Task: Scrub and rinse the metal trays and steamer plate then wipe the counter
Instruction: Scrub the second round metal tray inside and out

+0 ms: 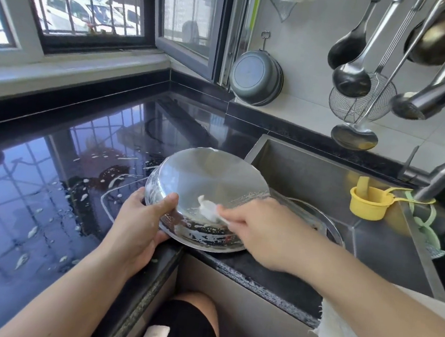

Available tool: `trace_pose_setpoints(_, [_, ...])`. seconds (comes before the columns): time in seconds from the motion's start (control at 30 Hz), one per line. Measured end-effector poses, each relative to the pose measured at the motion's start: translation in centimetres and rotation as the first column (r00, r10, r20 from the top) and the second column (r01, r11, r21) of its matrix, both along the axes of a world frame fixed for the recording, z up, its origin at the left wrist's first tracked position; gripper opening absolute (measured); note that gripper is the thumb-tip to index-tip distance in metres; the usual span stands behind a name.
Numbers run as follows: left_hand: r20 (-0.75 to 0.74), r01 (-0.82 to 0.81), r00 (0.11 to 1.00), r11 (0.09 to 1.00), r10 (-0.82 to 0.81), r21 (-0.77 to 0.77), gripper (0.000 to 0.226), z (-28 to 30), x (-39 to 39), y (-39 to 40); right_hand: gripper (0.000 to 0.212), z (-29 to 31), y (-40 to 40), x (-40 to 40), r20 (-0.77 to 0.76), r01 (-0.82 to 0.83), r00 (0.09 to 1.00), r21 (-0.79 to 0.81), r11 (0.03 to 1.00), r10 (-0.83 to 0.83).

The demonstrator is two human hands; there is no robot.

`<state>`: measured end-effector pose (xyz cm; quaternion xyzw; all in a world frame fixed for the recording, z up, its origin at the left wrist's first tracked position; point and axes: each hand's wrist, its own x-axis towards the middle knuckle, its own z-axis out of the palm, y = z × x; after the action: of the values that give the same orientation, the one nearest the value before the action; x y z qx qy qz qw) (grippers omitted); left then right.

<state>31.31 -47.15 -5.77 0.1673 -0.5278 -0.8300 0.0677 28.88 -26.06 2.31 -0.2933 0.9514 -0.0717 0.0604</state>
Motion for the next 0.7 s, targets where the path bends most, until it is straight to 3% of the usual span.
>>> trace_pose_setpoints(0.13, [-0.008,0.020,1.000,1.000,-0.020,0.003,0.031,0.0,0.2,0.1,0.046,0.7,1.3,-2.8,-0.137,0.230,0.967,0.113,0.967,-0.214])
trace_pose_setpoints(0.27, [-0.011,0.027,1.000,0.999,-0.027,0.021,0.031,0.3,0.3,0.0,0.043,0.3,-0.5,0.6,-0.011,0.019,1.000,0.033,0.999,-0.019])
trace_pose_setpoints(0.3, [-0.012,0.024,1.000,1.000,-0.024,0.020,0.031,0.3,0.2,0.0,0.044,0.4,-0.5,0.1,-0.034,0.014,0.999,0.061,0.998,-0.012])
trace_pose_setpoints(0.4, [-0.013,0.017,1.000,1.000,-0.017,0.017,0.031,0.1,0.2,0.0,0.052,1.3,0.7,-2.6,-0.152,0.197,0.973,0.166,0.966,-0.173])
trace_pose_setpoints(0.53, [-0.015,0.028,1.000,0.999,-0.028,0.034,0.030,0.3,0.2,0.0,0.041,0.3,-1.5,0.5,-0.017,-0.011,1.000,0.031,0.999,0.012])
trace_pose_setpoints(0.7, [-0.032,0.091,0.996,0.993,-0.089,0.081,0.033,0.1,0.3,-0.4,0.043,0.5,-1.1,-2.2,-0.142,0.096,0.987,0.105,0.990,-0.080])
